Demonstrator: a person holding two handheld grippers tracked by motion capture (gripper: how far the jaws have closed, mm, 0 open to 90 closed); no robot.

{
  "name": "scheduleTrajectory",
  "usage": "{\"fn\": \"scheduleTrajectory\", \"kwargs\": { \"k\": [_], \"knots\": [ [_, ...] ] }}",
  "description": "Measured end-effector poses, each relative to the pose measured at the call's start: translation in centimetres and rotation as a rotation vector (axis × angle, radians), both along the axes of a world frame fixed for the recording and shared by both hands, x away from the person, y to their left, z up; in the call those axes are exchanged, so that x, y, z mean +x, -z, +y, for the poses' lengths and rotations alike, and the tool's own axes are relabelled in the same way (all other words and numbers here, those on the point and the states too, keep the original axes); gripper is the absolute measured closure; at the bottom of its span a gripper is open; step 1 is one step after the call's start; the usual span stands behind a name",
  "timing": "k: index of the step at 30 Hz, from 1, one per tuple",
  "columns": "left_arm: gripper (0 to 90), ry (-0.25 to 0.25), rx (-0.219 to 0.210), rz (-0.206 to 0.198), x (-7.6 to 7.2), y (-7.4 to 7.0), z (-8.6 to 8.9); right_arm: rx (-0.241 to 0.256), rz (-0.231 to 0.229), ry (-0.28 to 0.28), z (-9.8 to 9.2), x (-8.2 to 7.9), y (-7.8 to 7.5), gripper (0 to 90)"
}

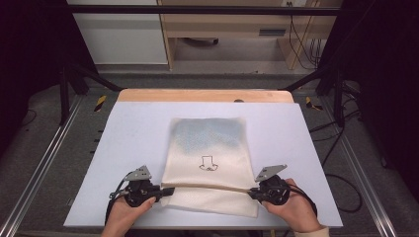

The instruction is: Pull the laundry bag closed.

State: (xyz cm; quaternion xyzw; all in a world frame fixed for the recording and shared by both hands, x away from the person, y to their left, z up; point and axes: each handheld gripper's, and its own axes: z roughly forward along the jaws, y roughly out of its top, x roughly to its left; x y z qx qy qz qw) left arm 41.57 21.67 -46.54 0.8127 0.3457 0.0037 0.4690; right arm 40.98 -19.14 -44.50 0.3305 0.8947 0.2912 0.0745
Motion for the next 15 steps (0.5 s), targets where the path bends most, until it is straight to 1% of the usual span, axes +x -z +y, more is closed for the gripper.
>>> {"fn": "scheduleTrajectory", "kwargs": {
  "k": [2,11,15],
  "knots": [
    [83.5,0.000,0.001,-0.001,0.01,-0.01,0.01,-0.002,0.009,0.004,-0.11,-0.12,0.04,81.9],
    [83.5,-0.002,-0.005,0.001,0.06,-0.01,0.13,0.001,0.012,0.018,-0.55,-0.21,0.28,81.9],
    [83.5,-0.001,-0.007,0.002,0.05,-0.04,0.15,0.011,0.012,0.018,-0.67,-0.32,0.25,81.9]
  ]
}}
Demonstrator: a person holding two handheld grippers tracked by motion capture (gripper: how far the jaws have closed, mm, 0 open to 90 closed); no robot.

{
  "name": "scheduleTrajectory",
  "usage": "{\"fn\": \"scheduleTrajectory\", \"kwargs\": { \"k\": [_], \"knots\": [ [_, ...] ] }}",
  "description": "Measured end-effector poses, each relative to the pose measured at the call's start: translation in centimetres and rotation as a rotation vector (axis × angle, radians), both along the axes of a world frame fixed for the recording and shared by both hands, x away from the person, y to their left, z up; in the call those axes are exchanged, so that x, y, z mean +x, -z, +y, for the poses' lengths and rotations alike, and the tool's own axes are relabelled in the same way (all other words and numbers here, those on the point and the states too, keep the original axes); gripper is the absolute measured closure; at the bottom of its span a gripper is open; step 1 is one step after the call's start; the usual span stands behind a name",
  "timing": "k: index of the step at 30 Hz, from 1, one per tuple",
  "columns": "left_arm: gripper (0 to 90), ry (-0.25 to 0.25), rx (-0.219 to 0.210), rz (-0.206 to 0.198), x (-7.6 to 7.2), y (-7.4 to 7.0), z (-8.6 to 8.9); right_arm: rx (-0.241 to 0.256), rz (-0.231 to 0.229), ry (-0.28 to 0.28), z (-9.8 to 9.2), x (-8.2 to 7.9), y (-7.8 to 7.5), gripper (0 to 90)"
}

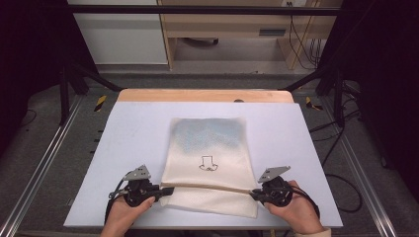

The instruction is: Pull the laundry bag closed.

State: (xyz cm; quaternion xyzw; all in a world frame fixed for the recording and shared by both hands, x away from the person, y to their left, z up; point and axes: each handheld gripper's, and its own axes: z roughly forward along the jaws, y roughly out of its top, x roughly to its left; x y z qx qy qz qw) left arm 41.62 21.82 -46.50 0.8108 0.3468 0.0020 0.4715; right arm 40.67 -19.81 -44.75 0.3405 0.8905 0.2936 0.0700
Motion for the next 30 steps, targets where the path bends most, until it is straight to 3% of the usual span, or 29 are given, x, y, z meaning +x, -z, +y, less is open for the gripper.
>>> {"fn": "scheduleTrajectory", "kwargs": {
  "k": [8,12,14,15,18,19,22,23,26,28,30],
  "knots": [
    [82.6,-0.002,0.011,0.001,-0.2,-0.1,-0.2,0.009,0.007,0.004,-0.3,0.0,0.0,81.8],
    [73.7,-0.022,0.008,0.003,-0.3,-0.3,-0.2,0.004,0.007,0.009,0.1,0.0,0.1,80.8],
    [54.4,-0.041,0.015,-0.004,-0.5,-0.5,-0.1,0.026,-0.014,0.028,0.2,0.2,0.2,60.3],
    [43.9,-0.076,0.035,-0.017,-0.7,-0.8,0.2,0.037,-0.020,0.051,0.3,0.3,0.1,50.8],
    [30.3,-0.125,0.059,-0.046,-1.0,-1.2,0.6,0.064,-0.084,0.078,0.8,0.5,-0.4,36.3],
    [30.3,-0.146,0.064,-0.060,-1.1,-1.4,0.8,0.064,-0.084,0.078,0.8,0.5,-0.4,36.3],
    [16.9,-0.205,0.127,-0.105,-1.2,-2.3,1.5,0.083,-0.138,0.133,1.3,0.8,-1.6,22.5],
    [11.3,-0.205,0.139,-0.113,-1.1,-2.5,1.5,0.092,-0.167,0.170,1.5,1.1,-2.6,16.6],
    [10.1,-0.215,0.178,-0.120,-0.5,-3.3,1.8,0.118,-0.167,0.212,1.6,1.7,-3.6,12.7],
    [9.9,-0.217,0.187,-0.122,0.1,-4.0,1.9,0.109,-0.184,0.249,1.6,2.4,-4.6,11.8],
    [9.7,-0.204,0.223,-0.129,0.8,-4.7,2.0,0.098,-0.200,0.281,1.5,2.9,-5.5,9.7]
  ]
}}
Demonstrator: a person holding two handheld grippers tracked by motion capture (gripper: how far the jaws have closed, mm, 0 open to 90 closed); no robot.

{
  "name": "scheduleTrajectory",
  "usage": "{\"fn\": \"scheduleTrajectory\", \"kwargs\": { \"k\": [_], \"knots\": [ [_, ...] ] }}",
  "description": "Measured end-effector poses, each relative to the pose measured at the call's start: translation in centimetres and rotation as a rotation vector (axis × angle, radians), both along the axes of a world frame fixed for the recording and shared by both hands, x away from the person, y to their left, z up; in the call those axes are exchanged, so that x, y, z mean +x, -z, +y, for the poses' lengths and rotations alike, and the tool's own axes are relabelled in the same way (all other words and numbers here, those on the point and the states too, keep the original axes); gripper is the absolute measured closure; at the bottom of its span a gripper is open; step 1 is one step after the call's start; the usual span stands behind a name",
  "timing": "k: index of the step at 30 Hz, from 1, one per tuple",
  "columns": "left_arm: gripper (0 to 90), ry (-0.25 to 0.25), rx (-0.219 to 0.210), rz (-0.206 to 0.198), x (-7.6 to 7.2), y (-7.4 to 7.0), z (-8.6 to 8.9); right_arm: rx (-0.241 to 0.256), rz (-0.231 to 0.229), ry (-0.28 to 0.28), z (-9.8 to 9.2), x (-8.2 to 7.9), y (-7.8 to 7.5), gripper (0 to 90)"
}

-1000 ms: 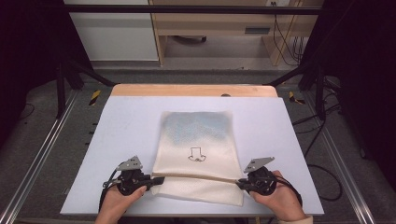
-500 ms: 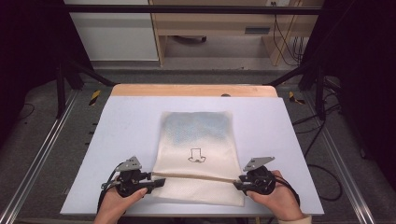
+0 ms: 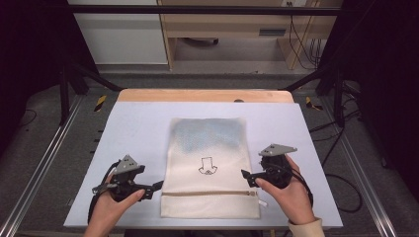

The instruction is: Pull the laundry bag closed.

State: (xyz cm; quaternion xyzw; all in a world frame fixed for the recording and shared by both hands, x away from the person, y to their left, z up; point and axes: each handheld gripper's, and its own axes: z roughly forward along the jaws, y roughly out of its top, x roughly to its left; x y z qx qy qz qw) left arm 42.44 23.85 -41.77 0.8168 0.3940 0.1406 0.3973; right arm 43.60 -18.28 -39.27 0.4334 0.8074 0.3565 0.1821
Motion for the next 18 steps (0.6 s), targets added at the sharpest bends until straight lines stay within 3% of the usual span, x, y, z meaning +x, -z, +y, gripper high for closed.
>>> {"fn": "scheduleTrajectory", "kwargs": {
  "k": [1,7,14,18],
  "knots": [
    [8.6,0.002,0.018,0.006,0.5,-0.5,0.1,-0.001,-0.017,0.023,-0.3,0.8,-0.8,9.2],
    [8.9,-0.016,0.051,-0.004,2.4,-2.0,1.0,-0.024,-0.022,0.050,-1.1,2.4,-2.0,9.0],
    [9.0,-0.033,0.099,0.013,3.2,-2.2,2.4,-0.034,-0.013,0.069,-2.1,3.2,-2.3,9.3],
    [9.4,-0.070,0.113,0.015,3.5,-2.0,3.6,-0.047,0.017,0.084,-2.9,3.5,-1.8,10.2]
  ]
}}
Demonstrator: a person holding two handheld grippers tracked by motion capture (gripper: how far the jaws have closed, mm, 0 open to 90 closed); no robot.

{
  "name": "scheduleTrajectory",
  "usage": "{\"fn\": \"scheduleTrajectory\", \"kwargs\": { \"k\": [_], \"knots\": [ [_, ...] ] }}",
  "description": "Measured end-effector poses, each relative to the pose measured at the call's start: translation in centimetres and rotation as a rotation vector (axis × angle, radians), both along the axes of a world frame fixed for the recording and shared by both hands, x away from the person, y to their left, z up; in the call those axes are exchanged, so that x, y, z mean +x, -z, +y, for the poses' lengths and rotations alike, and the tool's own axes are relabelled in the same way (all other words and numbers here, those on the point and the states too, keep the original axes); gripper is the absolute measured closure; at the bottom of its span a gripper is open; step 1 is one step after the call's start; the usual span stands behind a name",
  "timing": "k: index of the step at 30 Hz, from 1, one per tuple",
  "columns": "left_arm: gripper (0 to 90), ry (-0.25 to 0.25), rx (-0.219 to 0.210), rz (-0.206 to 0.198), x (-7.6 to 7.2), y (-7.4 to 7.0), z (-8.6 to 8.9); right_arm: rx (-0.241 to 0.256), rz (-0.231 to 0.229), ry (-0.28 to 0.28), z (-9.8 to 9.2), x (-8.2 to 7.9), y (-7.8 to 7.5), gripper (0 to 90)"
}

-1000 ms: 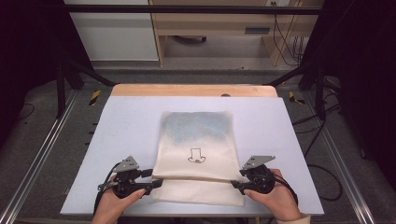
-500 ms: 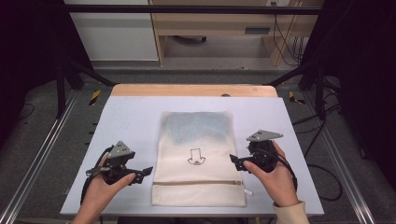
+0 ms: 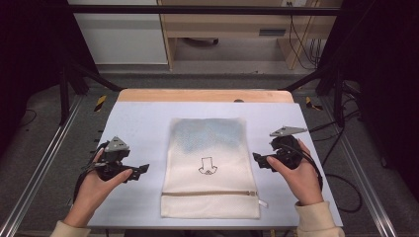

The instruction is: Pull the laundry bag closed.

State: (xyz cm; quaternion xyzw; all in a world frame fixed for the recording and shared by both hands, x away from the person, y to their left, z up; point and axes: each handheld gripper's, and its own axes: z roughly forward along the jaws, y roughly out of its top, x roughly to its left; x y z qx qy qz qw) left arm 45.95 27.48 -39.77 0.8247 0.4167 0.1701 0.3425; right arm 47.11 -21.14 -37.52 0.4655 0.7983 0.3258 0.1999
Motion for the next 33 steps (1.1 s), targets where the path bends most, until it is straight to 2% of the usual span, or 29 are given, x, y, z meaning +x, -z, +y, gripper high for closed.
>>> {"fn": "scheduleTrajectory", "kwargs": {
  "k": [4,7,11,16,22,24,25,27,30,33],
  "knots": [
    [9.4,-0.023,0.015,0.011,0.1,0.3,1.4,-0.012,0.038,0.016,-0.9,0.2,0.9,9.9],
    [9.0,-0.034,0.029,0.028,0.0,0.7,2.3,-0.009,0.048,0.039,-1.9,0.1,1.4,9.8],
    [8.9,-0.062,0.049,0.031,-0.2,1.5,3.3,-0.006,0.058,0.069,-3.2,-0.3,2.1,9.8],
    [7.3,-0.092,0.039,0.046,-0.3,2.3,4.5,-0.001,0.062,0.100,-4.5,-0.9,3.0,9.2],
    [7.3,-0.118,0.030,0.040,-0.3,3.0,5.5,0.003,0.082,0.129,-5.7,-1.5,4.2,8.7],
    [7.1,-0.128,0.010,0.042,-0.3,3.3,5.8,0.007,0.098,0.138,-6.1,-1.7,4.5,8.1],
    [6.8,-0.136,0.004,0.037,-0.3,3.5,5.9,0.001,0.093,0.144,-6.3,-1.8,4.7,7.9],
    [6.6,-0.133,0.019,0.037,-0.4,3.9,6.0,0.007,0.102,0.158,-6.6,-2.1,5.0,8.0],
    [6.1,-0.141,-0.009,0.028,-0.6,4.4,6.1,0.010,0.102,0.173,-7.1,-2.6,5.6,7.6],
    [5.7,-0.132,-0.010,0.014,-0.9,4.9,5.9,0.023,0.091,0.190,-7.5,-3.3,6.4,7.2]
  ]
}}
